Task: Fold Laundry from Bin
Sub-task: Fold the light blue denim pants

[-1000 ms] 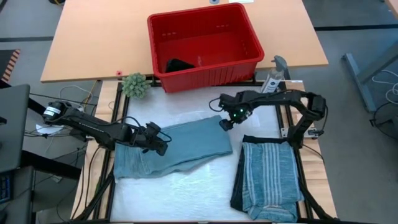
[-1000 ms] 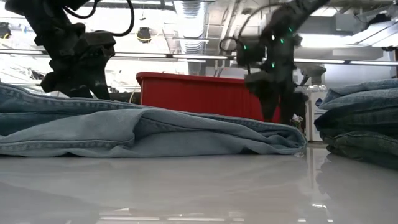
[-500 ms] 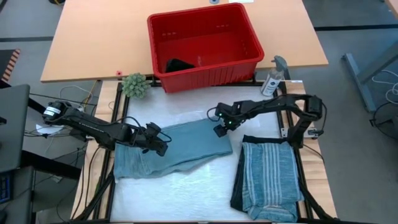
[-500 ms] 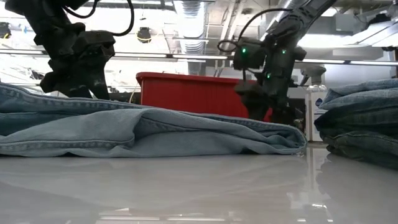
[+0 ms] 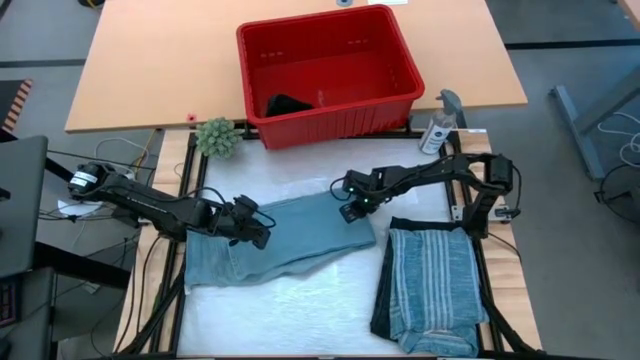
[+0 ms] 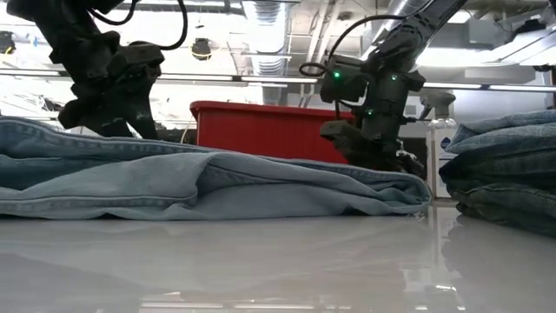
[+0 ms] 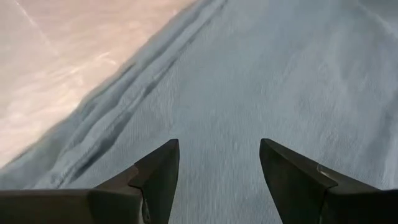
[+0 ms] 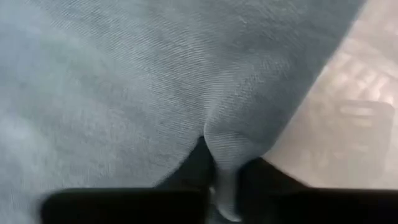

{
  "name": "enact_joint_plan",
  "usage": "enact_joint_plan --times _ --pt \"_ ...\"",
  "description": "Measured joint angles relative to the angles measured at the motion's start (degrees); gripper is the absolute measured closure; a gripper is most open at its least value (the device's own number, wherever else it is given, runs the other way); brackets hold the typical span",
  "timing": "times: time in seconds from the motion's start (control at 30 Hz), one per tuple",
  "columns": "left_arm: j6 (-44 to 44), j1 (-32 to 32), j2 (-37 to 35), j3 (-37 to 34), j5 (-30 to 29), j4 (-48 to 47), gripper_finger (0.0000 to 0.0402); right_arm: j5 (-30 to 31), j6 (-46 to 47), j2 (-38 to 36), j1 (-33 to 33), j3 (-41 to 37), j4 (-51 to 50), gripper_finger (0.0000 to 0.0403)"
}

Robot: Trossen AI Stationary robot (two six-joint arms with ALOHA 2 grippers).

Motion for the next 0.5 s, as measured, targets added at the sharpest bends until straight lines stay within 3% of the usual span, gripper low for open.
enact_joint_plan --times 0.07,0.3,0.5 --pt "0.0 0.0 0.0 0.0 -0.8 1.1 0.0189 -1.0 -2.3 0.0 0.0 0.0 0.4 0.037" --pt "3.6 0.0 -4.1 0.1 3.1 19.6 0.0189 -0.7 -5.2 -0.7 -0.2 2.7 -5.0 0.037" --pt "-0.4 -0.2 -6.8 -0.1 6.2 21.4 0.02 2.9 -5.6 -8.1 -2.3 2.9 -8.9 0.037"
